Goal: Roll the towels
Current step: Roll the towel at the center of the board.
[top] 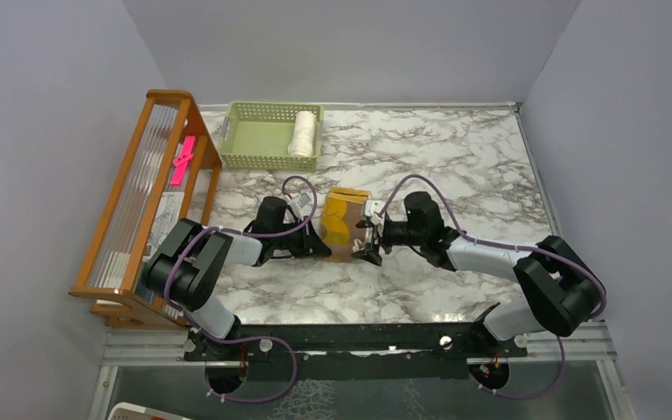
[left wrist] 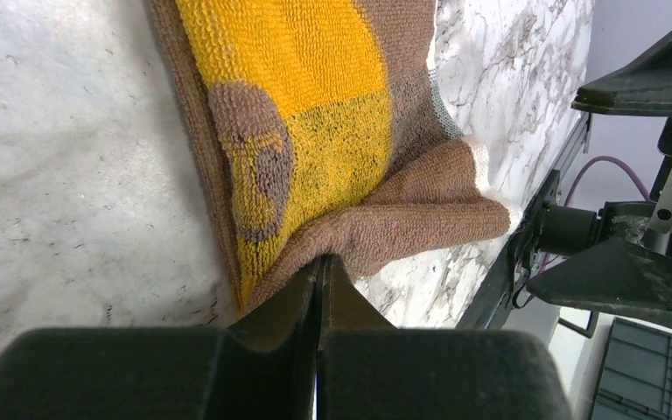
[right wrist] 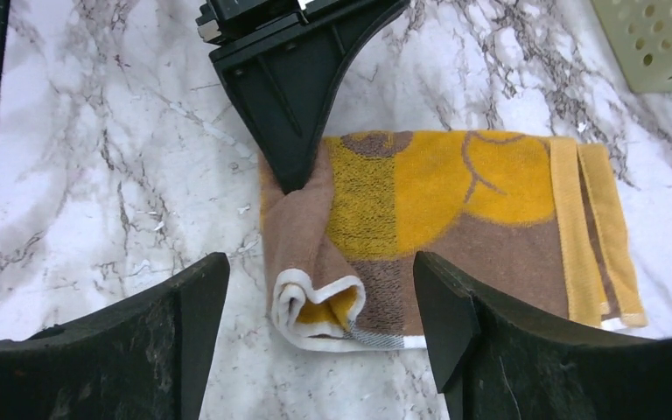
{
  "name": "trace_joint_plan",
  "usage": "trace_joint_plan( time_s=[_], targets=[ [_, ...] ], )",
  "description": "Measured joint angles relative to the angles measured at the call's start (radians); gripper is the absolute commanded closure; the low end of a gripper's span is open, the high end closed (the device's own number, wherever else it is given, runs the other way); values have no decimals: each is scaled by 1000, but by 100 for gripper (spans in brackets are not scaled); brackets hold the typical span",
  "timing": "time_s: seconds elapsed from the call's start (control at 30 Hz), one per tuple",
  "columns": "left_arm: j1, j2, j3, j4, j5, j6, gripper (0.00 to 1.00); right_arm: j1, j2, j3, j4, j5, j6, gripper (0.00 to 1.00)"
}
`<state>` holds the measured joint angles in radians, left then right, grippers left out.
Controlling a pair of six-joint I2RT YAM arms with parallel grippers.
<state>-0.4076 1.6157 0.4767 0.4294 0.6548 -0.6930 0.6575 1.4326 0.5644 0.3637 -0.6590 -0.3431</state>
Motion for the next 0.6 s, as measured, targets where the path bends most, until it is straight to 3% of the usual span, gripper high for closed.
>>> trace_joint_plan(
  time_s=[0.43, 0.6],
  targets=[
    [0, -2, 0, -1, 0, 2, 100, 37, 126, 15, 48, -27, -107, 39],
    [0, -2, 3, -7, 0, 8, 100, 50, 190, 45, 26, -30, -115, 56]
  ],
)
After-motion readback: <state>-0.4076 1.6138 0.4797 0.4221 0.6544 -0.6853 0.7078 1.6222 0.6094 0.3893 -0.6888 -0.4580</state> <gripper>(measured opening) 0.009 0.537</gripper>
